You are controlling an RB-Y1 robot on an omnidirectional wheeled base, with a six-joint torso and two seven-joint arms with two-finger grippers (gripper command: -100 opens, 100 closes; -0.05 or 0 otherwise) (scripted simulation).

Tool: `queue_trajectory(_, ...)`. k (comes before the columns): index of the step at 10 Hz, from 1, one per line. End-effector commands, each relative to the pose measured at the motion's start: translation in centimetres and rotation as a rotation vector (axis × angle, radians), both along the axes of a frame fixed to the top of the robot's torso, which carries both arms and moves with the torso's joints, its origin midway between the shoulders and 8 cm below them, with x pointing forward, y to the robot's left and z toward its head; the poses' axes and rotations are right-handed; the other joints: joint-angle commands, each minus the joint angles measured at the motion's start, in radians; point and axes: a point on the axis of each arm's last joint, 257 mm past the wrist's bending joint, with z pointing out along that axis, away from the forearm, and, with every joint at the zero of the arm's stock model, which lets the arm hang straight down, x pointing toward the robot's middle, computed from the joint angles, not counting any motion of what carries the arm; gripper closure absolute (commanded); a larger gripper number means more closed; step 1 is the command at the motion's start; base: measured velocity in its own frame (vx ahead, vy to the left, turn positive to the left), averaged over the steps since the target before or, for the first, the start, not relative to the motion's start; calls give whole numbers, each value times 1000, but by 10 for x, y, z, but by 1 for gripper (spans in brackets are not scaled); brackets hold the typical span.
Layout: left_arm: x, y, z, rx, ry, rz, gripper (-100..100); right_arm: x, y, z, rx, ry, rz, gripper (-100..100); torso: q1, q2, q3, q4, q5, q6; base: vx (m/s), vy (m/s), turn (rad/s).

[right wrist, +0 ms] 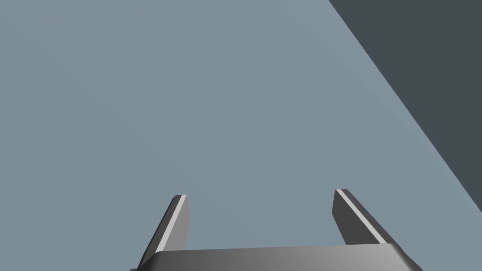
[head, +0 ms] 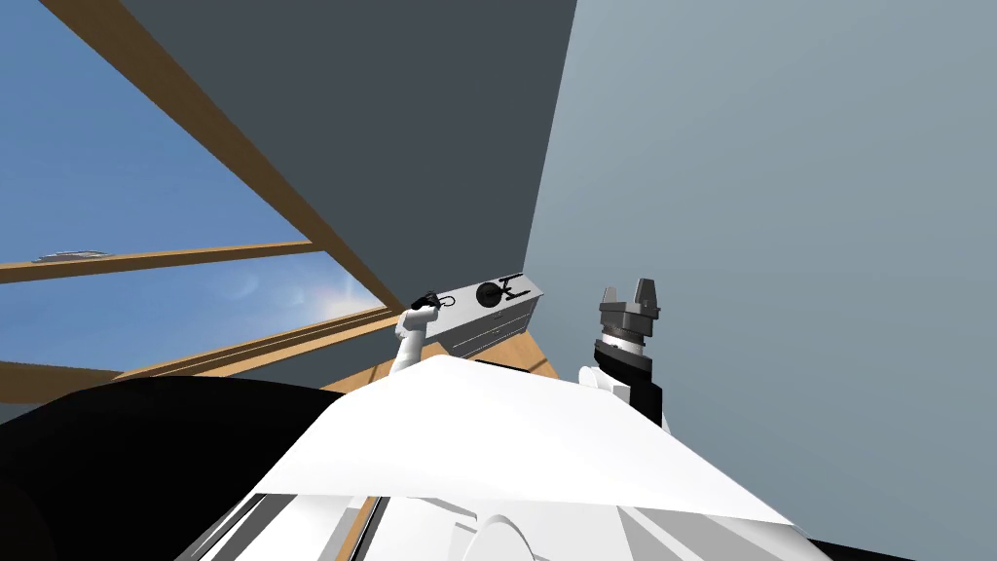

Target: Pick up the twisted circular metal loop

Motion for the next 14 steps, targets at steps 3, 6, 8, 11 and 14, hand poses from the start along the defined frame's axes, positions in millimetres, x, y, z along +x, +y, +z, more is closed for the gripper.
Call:
queue_trajectory(3, -14, 7, -30, -23, 95, 24, -100, 0, 0, 0, 0, 0, 0, 0, 0, 1, 0, 0, 0, 0, 30, 21, -84)
queue_trajectory(6, -25, 13, -49, -40, 169, 43, -100, 0, 0, 0, 0, 0, 0, 0, 0, 1, 0, 0, 0, 0, 36, 25, -118)
queue_trajectory(8, -30, 19, -56, -47, 207, 55, -100, 0, 0, 0, 0, 0, 0, 0, 0, 1, 0, 0, 0, 0, 47, 30, -83)
queue_trajectory(11, -30, 24, -58, -47, 195, 71, -100, 0, 0, 0, 0, 0, 0, 0, -2, 2, 1, 0, 0, -1, 8, 9, -50)
queue_trajectory(14, -33, 37, -65, -50, 193, 103, -100, 0, 0, 0, 0, 0, 0, 0, 0, 4, 2, 1, 0, 0, -19, 31, -125)
